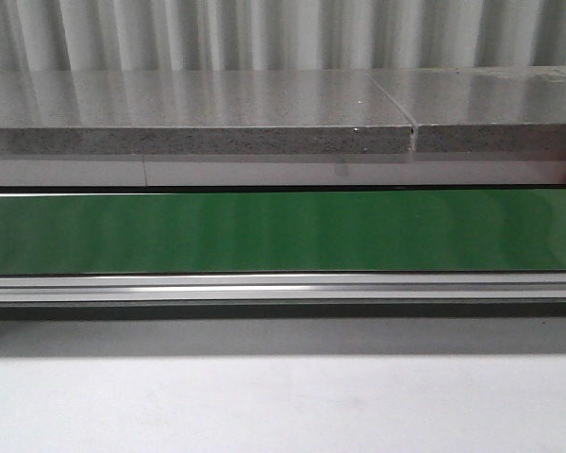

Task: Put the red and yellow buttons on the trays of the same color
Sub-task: 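Grasp the yellow button and lower it into the yellow tray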

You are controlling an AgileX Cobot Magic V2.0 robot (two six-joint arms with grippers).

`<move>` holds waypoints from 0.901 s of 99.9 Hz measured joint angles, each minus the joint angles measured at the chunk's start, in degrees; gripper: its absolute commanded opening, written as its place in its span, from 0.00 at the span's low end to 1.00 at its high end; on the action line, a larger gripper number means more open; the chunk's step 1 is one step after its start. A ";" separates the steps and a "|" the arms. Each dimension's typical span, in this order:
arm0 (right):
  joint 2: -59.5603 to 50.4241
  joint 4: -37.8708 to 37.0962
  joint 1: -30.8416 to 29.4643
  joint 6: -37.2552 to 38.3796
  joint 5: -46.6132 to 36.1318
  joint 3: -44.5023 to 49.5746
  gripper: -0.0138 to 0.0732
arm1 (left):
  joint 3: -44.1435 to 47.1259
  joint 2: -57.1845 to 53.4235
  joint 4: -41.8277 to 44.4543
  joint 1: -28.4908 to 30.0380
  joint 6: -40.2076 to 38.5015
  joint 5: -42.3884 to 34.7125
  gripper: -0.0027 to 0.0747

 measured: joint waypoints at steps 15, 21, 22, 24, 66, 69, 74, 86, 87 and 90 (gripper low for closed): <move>4.24 0.00 0.00 0.13 1.05 0.00 0.40 | 0.00 0.00 0.00 0.00 0.00 0.00 0.01; 5.19 0.00 0.00 0.13 1.17 0.00 0.40 | 0.00 0.00 0.00 0.00 0.00 0.00 0.01; 5.48 0.00 0.00 0.13 1.17 0.00 0.40 | 0.00 0.00 0.00 0.00 0.00 0.00 0.01; 5.77 0.00 0.00 0.13 1.17 0.00 0.40 | 0.00 0.00 0.00 0.00 0.00 0.00 0.01; 10.95 0.00 0.00 0.13 -1.18 0.00 0.40 | 0.00 0.00 0.00 0.00 0.00 0.00 0.01; 11.53 0.00 0.00 0.13 -1.18 0.00 0.40 | 0.00 0.00 0.00 0.00 0.00 0.00 0.01; 12.46 0.00 0.00 0.13 -1.18 0.00 0.40 | 0.00 0.00 0.00 0.00 0.00 0.00 0.01; 14.01 -0.11 0.00 0.13 -1.18 0.00 0.40 | 0.00 0.00 0.00 0.00 0.00 0.00 0.01; 14.16 -0.11 0.00 0.13 -1.18 0.00 0.40 | 0.00 0.00 0.00 0.00 0.00 0.00 0.01; 14.41 -0.11 0.00 0.13 -1.27 0.00 0.40 | 0.00 0.00 0.00 0.00 0.00 0.00 0.01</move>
